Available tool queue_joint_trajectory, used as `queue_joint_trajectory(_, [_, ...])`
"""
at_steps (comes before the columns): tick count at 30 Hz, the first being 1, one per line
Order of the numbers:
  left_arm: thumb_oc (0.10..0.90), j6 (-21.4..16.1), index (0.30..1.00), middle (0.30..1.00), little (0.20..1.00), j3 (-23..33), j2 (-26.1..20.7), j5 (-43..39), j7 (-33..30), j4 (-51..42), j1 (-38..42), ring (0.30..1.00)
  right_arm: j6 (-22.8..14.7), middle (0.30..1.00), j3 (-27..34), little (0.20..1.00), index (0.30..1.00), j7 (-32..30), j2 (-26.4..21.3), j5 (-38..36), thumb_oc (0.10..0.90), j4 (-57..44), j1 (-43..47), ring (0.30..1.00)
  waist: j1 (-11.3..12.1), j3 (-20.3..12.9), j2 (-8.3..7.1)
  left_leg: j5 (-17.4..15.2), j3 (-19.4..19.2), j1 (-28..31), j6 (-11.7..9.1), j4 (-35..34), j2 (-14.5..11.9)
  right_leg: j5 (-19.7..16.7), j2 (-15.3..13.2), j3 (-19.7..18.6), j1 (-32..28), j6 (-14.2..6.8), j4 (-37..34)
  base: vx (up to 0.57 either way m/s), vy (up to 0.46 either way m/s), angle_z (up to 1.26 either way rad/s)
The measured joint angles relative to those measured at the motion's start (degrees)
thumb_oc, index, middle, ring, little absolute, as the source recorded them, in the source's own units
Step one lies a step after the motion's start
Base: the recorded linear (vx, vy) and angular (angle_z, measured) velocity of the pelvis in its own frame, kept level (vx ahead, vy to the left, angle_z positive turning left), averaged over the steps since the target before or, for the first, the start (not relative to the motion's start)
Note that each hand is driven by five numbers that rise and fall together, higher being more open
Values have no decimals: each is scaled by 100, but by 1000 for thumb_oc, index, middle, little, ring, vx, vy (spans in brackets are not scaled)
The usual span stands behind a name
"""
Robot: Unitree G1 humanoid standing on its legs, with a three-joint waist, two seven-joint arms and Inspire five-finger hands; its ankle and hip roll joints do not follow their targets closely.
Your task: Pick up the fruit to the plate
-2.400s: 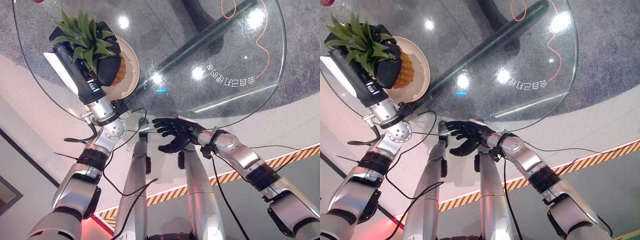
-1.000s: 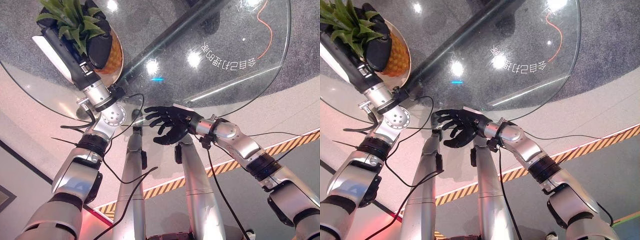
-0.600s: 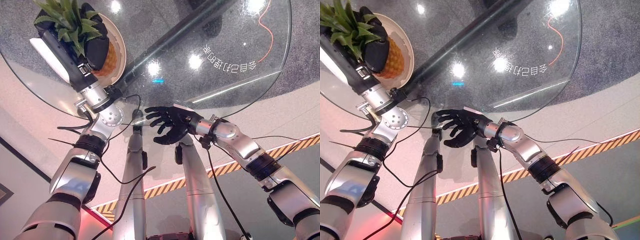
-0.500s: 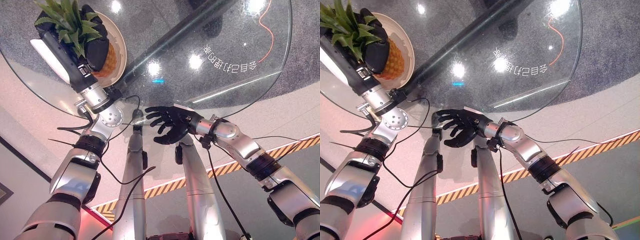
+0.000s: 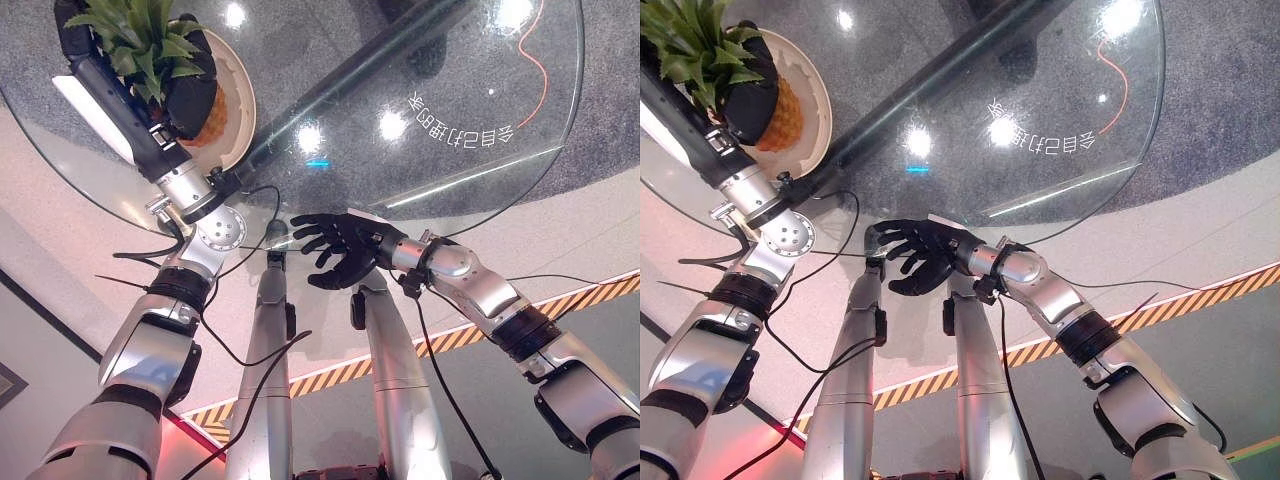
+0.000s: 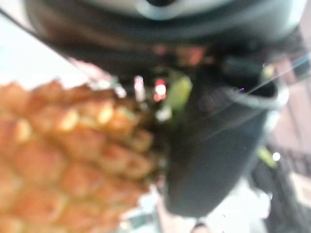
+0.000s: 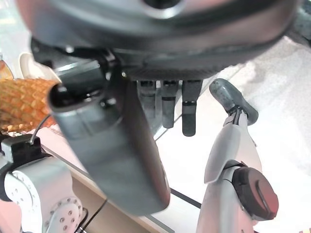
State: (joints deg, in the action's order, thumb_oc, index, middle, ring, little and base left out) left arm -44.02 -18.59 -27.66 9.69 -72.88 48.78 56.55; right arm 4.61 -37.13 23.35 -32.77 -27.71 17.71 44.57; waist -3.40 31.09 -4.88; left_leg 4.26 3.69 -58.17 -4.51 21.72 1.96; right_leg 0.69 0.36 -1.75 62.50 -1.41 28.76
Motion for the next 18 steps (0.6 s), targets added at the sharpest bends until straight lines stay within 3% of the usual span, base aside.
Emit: queue_joint_trajectory(18, [800, 7, 900, 900, 900, -2, 2, -212, 128, 15, -108, 900, 5, 900, -55, 900, 900, 1, 83, 3, 800, 132, -5, 900, 21, 0, 0, 5, 0, 156, 5, -76, -3, 3, -1, 0, -140, -3, -11, -1, -2, 0])
